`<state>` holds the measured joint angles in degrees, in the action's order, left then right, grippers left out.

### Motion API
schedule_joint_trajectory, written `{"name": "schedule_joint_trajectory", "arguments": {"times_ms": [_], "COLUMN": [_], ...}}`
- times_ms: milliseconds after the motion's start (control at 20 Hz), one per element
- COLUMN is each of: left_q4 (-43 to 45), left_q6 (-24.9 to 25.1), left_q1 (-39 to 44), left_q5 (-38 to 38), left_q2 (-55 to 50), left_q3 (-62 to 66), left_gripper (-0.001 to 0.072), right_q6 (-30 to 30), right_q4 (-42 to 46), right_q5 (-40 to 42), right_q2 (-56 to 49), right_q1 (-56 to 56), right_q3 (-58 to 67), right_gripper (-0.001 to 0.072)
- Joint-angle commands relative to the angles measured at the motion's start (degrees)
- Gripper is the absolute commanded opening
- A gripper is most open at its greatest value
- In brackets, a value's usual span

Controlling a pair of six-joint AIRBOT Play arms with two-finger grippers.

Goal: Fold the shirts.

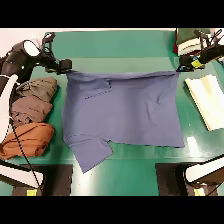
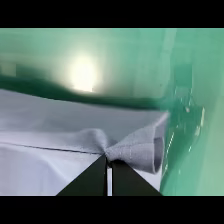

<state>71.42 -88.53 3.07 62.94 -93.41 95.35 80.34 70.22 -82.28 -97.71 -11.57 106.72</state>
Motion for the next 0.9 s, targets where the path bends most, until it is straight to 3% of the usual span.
{"name": "schedule_joint_trajectory", "arguments": {"times_ms": [0,400,450,500,550,600,850], "left_q4": [0.0,-0.7,-0.7,-0.7,-0.7,-0.5,0.6], "left_q6": [2.2,3.3,3.1,2.4,0.7,0.1,-0.7], "left_q1": [-3.1,0.3,0.4,0.4,0.2,0.2,1.3], "left_q5": [10.8,9.9,9.9,10.1,10.8,12.3,13.9], "left_q2": [-0.6,-0.6,-0.6,-0.6,-0.4,0.3,13.8], "left_q3": [-0.4,-11.7,-12.3,-12.4,-12.4,-12.4,-21.3], "left_gripper": [0.0026,0.0029,0.0185,0.0601,0.0677,0.0611,0.0603], "right_q6": [-2.0,-1.9,-1.9,-1.8,-1.7,-1.7,-2.0], "right_q4": [0.4,-0.2,-0.2,-0.2,-0.2,-0.2,-0.2], "right_q5": [-2.6,5.8,7.7,8.6,8.2,7.3,1.1], "right_q2": [2.4,10.0,10.9,11.6,12.1,13.0,22.0], "right_q1": [-1.4,-1.7,-1.7,-1.7,-1.7,-1.7,-1.7], "right_q3": [-4.0,-27.5,-29.5,-30.6,-30.8,-30.8,-30.8], "right_gripper": [0.0016,0.0017,0.0053,0.0308,0.0396,0.0396,0.0385]}}
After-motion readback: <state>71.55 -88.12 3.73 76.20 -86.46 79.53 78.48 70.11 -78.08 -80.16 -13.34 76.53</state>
